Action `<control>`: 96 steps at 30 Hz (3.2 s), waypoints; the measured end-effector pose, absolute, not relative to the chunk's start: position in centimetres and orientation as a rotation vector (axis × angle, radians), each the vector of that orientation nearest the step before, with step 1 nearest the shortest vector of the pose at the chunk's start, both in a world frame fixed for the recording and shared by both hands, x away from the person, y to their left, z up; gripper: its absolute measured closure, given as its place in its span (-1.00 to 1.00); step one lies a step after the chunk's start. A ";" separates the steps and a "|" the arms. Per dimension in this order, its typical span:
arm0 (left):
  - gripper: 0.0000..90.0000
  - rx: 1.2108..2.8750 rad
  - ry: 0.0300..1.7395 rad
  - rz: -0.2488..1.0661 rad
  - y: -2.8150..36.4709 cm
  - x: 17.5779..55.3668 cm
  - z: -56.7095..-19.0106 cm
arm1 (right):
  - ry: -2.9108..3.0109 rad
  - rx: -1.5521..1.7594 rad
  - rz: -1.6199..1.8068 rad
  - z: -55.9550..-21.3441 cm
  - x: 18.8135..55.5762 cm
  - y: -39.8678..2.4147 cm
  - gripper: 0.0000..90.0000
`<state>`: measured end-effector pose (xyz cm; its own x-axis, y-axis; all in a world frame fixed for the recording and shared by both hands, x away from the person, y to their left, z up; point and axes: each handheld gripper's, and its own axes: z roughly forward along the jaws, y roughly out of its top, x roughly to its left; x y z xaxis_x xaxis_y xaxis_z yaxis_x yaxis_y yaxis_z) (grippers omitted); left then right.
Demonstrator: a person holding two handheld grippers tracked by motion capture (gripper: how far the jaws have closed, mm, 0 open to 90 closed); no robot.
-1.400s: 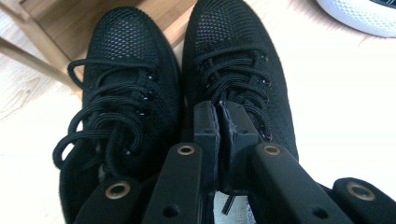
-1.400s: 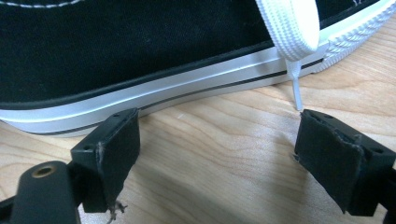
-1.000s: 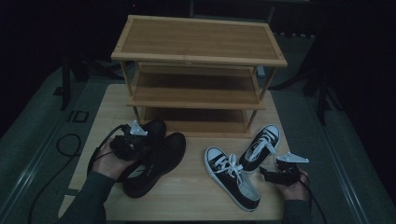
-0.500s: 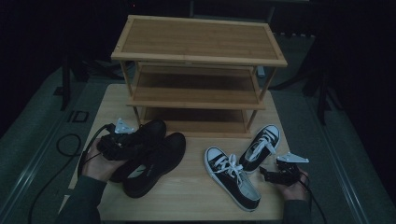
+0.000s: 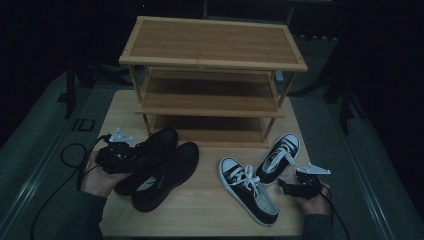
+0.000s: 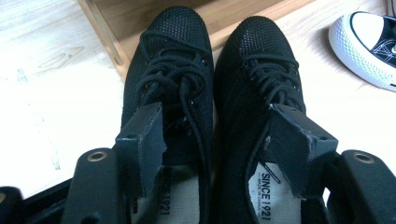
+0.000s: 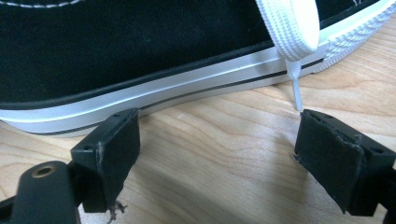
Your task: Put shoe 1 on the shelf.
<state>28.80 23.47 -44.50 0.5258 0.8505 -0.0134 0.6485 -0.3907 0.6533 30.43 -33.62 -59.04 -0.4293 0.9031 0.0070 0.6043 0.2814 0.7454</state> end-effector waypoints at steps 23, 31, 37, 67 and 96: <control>-0.31 2.201 1.240 0.310 22.6 29.1 -46.9 | 2.137 1.355 0.962 -59.0 30.4 -33.6 -0.69; -0.23 2.261 1.253 0.321 21.3 29.7 -47.7 | 2.137 1.356 0.962 -59.0 30.4 -33.6 -0.69; 0.12 2.298 1.277 0.354 20.7 30.2 -48.0 | 2.137 1.355 0.962 -59.0 30.4 -33.6 -0.69; 0.88 2.292 1.284 0.360 19.6 31.2 -48.2 | 2.138 1.356 0.962 -59.0 30.4 -33.6 -0.69; 0.88 2.270 1.260 0.387 17.1 33.0 -46.4 | 2.137 1.356 0.963 -59.0 30.5 -33.6 -0.69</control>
<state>33.04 17.12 -46.45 0.5287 0.8488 0.0014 0.7030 -0.4388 0.5597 30.46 -33.62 -59.04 -0.4294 0.9031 0.0080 0.6042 0.2806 0.7458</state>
